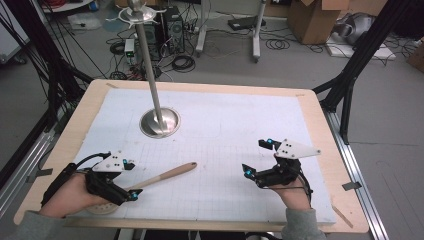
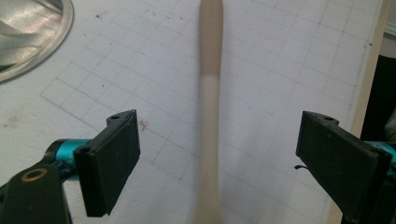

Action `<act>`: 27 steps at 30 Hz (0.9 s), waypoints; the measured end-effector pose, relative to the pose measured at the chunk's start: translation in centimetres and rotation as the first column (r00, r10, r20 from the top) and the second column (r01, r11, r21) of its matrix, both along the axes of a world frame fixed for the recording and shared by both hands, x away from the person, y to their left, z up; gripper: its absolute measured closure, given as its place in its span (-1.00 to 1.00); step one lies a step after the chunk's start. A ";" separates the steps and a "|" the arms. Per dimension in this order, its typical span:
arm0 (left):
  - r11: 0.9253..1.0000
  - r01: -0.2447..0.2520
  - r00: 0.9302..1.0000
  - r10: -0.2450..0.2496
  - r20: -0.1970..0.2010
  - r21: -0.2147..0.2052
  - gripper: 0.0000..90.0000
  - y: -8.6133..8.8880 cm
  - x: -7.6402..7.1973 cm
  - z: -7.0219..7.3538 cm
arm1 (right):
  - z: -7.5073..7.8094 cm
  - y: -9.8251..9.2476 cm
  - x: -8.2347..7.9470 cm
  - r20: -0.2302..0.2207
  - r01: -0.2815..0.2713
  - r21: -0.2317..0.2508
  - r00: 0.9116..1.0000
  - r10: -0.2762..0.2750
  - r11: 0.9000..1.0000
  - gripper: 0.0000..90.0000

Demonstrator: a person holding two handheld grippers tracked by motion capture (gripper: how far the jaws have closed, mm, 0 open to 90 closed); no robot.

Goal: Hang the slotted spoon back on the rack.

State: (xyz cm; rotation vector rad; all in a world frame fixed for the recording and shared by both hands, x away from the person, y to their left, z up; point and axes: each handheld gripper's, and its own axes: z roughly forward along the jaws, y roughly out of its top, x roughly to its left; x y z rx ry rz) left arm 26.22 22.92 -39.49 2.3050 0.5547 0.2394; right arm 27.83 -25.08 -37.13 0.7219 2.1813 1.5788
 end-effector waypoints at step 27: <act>0.977 -0.009 0.993 0.034 -0.111 0.214 0.09 -1.2 0.9 -1.7 | 0.1 0.1 -0.2 -0.004 -0.007 -0.002 1.000 0.007 1.000 -0.95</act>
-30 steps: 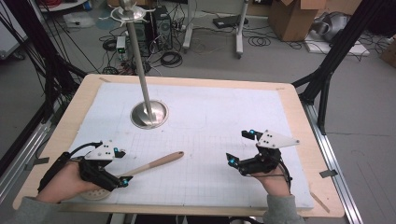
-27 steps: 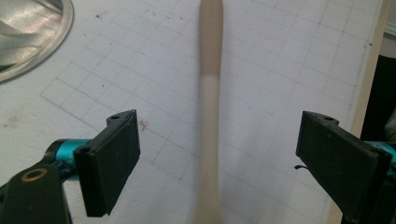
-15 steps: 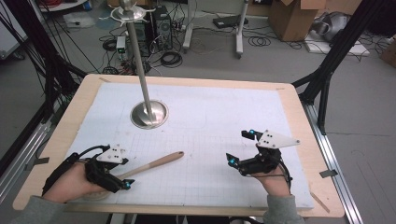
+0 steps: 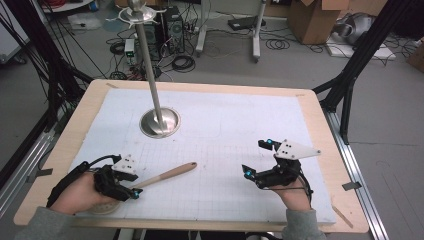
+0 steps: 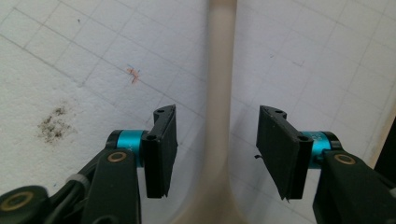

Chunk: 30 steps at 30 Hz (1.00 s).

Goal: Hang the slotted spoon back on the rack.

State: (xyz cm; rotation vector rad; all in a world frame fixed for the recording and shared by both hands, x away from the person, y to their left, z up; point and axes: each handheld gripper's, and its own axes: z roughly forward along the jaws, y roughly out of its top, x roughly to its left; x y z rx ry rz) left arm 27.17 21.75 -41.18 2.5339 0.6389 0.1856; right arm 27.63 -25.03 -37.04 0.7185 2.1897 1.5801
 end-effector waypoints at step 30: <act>1.000 -0.003 1.000 0.003 0.030 -0.012 0.72 0.2 -0.2 -0.6 | 0.1 -0.3 -0.2 0.005 0.006 -0.001 1.000 -0.006 1.000 -0.95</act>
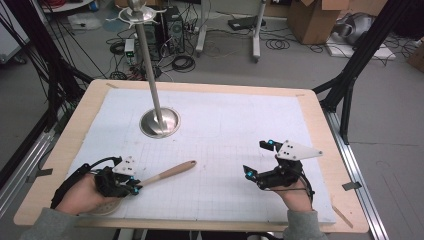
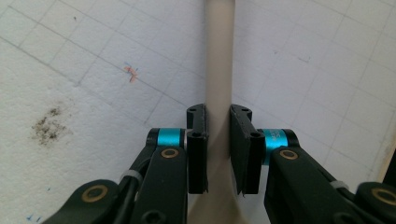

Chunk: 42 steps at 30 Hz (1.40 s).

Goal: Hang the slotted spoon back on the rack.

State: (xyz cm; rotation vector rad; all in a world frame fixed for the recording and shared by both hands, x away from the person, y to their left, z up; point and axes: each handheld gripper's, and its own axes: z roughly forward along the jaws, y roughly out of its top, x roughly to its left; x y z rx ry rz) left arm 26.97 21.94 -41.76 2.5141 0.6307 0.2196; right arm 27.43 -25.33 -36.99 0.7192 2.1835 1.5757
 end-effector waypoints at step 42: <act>0.935 -0.138 0.977 0.183 0.112 -0.327 0.73 5.5 1.3 6.3 | 0.0 -0.3 0.0 0.004 0.003 0.011 1.000 -0.003 1.000 -0.95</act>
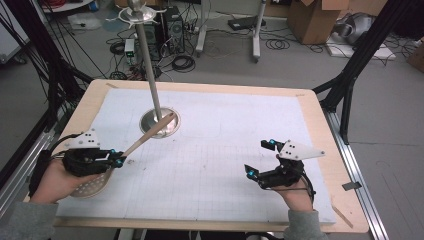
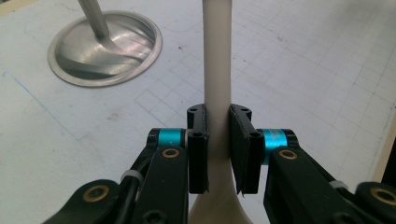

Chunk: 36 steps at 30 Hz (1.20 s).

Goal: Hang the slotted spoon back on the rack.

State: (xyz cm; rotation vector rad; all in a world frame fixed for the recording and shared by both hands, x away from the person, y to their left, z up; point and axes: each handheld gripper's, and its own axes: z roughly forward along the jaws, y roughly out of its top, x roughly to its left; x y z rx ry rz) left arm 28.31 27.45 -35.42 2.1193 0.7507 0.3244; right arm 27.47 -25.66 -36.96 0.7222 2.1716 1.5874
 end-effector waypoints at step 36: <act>0.993 -0.069 0.995 0.074 0.059 -0.091 0.73 4.0 2.6 3.4 | 0.0 -0.4 -0.2 -0.007 0.000 0.009 1.000 0.000 1.000 -0.95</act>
